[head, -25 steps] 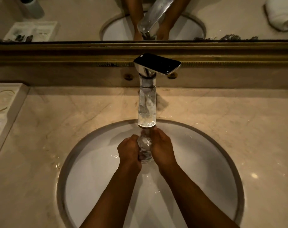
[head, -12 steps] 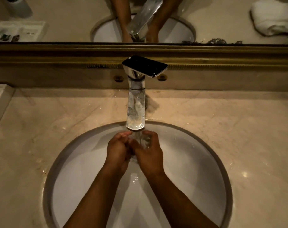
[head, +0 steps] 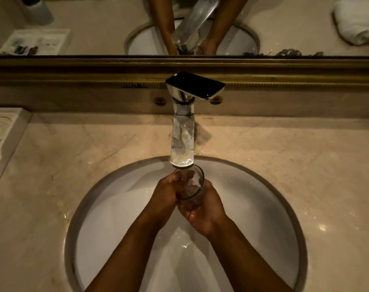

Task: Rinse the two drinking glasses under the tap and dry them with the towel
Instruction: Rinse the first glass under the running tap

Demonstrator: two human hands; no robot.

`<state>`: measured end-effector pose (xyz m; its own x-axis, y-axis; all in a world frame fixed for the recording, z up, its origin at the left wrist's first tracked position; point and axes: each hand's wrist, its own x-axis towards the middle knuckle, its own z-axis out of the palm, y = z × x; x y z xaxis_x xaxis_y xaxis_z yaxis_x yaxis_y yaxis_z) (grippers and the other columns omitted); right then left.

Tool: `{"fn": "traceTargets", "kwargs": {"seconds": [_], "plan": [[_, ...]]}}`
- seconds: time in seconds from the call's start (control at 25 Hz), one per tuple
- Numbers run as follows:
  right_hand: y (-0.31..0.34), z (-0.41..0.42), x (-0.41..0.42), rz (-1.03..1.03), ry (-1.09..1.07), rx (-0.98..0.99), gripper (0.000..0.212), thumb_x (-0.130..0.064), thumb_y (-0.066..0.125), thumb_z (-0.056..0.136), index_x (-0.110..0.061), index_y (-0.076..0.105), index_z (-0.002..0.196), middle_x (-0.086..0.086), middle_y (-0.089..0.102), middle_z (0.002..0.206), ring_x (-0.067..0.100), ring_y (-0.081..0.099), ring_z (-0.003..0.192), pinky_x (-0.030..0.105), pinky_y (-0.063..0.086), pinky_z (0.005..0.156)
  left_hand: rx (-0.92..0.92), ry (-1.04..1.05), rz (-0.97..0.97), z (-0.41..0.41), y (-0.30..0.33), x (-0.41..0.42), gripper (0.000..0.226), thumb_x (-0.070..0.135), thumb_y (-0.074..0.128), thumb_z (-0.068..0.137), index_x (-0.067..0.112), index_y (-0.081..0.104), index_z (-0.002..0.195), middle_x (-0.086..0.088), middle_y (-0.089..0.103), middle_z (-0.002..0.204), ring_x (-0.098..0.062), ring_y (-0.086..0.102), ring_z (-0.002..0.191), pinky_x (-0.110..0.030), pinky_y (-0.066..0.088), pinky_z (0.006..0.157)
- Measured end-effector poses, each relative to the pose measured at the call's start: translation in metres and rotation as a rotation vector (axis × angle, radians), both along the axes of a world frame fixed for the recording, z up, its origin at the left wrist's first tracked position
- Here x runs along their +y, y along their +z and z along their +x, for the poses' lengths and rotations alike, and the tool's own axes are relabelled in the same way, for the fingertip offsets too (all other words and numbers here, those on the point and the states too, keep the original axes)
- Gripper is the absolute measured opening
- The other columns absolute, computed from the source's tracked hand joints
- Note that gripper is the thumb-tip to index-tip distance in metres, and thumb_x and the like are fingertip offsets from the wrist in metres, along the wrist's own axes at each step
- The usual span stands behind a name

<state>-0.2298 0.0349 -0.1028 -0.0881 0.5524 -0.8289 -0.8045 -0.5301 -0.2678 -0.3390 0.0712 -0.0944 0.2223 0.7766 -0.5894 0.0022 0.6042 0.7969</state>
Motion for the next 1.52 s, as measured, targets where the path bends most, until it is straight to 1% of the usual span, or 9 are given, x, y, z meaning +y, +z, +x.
{"fn": "traceTargets", "kwargs": {"seconds": [0.16,0.24,0.32,0.44,0.68,0.92,1.12,1.36,1.52], "plan": [[-0.006,0.000,0.001,0.020,0.383,-0.885,0.028,-0.027,0.047,0.101,-0.016,0.070,0.091,0.006,0.075,0.094,0.014,0.066,0.077,0.023,0.051,0.065,-0.179,0.072,-0.101,-0.007,0.001,0.000,0.048,-0.004,0.044,0.077,0.011,0.076,0.109,-0.019,0.075,0.113,-0.040,0.070,0.105,-0.062,0.052,0.093],[0.002,-0.001,-0.003,0.198,0.300,-1.309,0.017,-0.016,0.054,0.098,-0.022,0.069,0.095,-0.005,0.070,0.099,0.003,0.062,0.086,0.019,0.053,0.077,-0.171,0.128,-0.109,-0.008,-0.002,-0.001,0.052,-0.006,0.037,0.077,0.008,0.072,0.113,-0.019,0.075,0.113,-0.042,0.068,0.107,-0.064,0.051,0.095],[0.013,0.000,-0.011,0.478,0.298,-1.508,0.017,-0.011,0.061,0.093,-0.024,0.069,0.099,-0.011,0.066,0.101,0.001,0.060,0.094,0.020,0.054,0.082,-0.113,0.183,-0.111,-0.008,-0.005,0.000,0.045,0.000,0.042,0.077,0.010,0.074,0.106,-0.019,0.076,0.108,-0.040,0.069,0.100,-0.054,0.056,0.085],[0.018,0.006,-0.020,0.919,0.719,-1.773,0.025,-0.009,0.069,0.083,-0.023,0.075,0.103,-0.003,0.071,0.106,0.013,0.063,0.100,0.022,0.049,0.085,0.123,0.171,-0.006,-0.010,-0.007,0.007,0.028,0.001,0.050,0.087,0.014,0.074,0.092,-0.015,0.075,0.095,-0.039,0.070,0.095,-0.044,0.058,0.078],[0.006,0.009,-0.002,0.976,1.201,-1.568,0.036,-0.012,0.059,0.091,-0.022,0.066,0.125,0.002,0.068,0.124,0.023,0.065,0.105,0.027,0.049,0.089,0.234,0.077,0.242,0.003,0.005,0.011,0.035,0.006,0.061,0.092,0.037,0.076,0.084,0.009,0.078,0.084,-0.014,0.073,0.085,-0.030,0.057,0.078],[0.005,0.011,0.003,0.780,0.952,-1.358,0.023,-0.020,0.064,0.095,-0.026,0.074,0.115,-0.007,0.075,0.107,0.007,0.069,0.093,0.018,0.049,0.084,0.076,0.228,0.266,-0.006,-0.003,0.013,0.031,0.018,0.046,0.104,0.021,0.076,0.096,-0.001,0.079,0.094,-0.012,0.074,0.090,-0.025,0.059,0.076],[0.030,-0.011,0.002,0.647,0.424,-1.023,0.012,-0.021,0.072,0.089,-0.028,0.079,0.095,-0.010,0.078,0.085,0.005,0.073,0.076,0.029,0.060,0.073,-0.293,0.368,-0.175,-0.003,-0.011,0.000,0.043,0.041,0.044,0.105,0.013,0.076,0.100,-0.013,0.075,0.091,-0.026,0.073,0.088,-0.039,0.054,0.083],[0.016,0.029,0.013,1.008,1.189,-1.361,0.033,-0.049,0.050,0.096,-0.030,0.071,0.112,-0.006,0.070,0.115,0.006,0.063,0.100,0.029,0.053,0.086,-0.110,0.238,-0.341,-0.008,-0.006,0.024,0.049,0.032,0.053,0.088,-0.003,0.069,0.117,-0.024,0.067,0.114,-0.038,0.066,0.102,-0.043,0.049,0.089],[0.010,0.036,0.013,1.231,1.261,-1.443,0.037,-0.047,0.051,0.096,-0.032,0.067,0.126,-0.008,0.063,0.134,0.011,0.056,0.121,0.024,0.047,0.098,-0.155,0.032,-0.379,-0.021,0.009,0.030,0.033,0.035,0.060,0.081,0.010,0.080,0.088,-0.014,0.073,0.093,-0.031,0.069,0.084,-0.041,0.051,0.080]]}}
